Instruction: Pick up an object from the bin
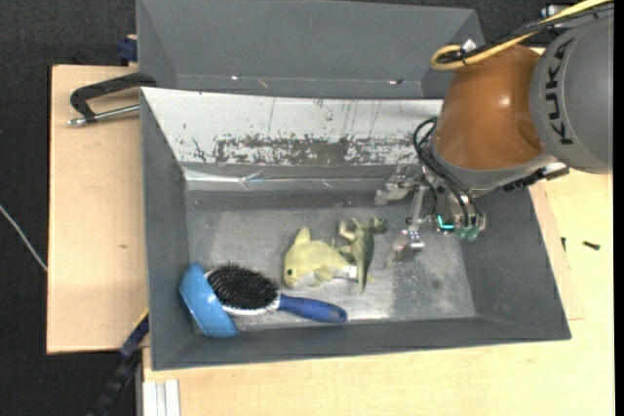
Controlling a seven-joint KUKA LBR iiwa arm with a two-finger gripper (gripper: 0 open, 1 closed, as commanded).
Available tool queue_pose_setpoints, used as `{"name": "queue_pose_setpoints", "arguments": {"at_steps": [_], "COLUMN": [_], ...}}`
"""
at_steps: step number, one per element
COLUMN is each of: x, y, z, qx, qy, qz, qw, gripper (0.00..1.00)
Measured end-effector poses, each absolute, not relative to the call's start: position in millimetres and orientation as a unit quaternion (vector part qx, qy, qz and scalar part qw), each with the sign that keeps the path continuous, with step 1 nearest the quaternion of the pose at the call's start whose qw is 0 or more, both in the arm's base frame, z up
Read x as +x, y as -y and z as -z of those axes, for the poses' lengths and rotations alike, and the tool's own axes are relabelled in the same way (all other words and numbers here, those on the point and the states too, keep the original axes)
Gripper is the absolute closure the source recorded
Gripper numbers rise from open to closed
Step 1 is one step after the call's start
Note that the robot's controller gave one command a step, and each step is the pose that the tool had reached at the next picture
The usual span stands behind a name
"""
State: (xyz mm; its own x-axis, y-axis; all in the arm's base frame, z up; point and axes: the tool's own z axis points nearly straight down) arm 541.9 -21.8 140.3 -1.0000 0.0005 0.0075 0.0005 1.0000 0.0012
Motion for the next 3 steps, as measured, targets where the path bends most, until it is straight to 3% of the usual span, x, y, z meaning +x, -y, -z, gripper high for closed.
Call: {"name": "queue_pose_setpoints", "arguments": {"at_steps": [1, 2, 3], "x": [543.8, 539.7, 539.4], "y": [-6.2, 7.1, 7.5], "z": [-76.0, -74.2, -76.1], "qx": [0.097, 0.232, 0.232], "qy": [0.995, 0.973, 0.973], "qz": [0.000, -0.001, -0.001], "qw": [0.001, -0.008, -0.006], "gripper": [0.00, 0.00, 1.00]}}
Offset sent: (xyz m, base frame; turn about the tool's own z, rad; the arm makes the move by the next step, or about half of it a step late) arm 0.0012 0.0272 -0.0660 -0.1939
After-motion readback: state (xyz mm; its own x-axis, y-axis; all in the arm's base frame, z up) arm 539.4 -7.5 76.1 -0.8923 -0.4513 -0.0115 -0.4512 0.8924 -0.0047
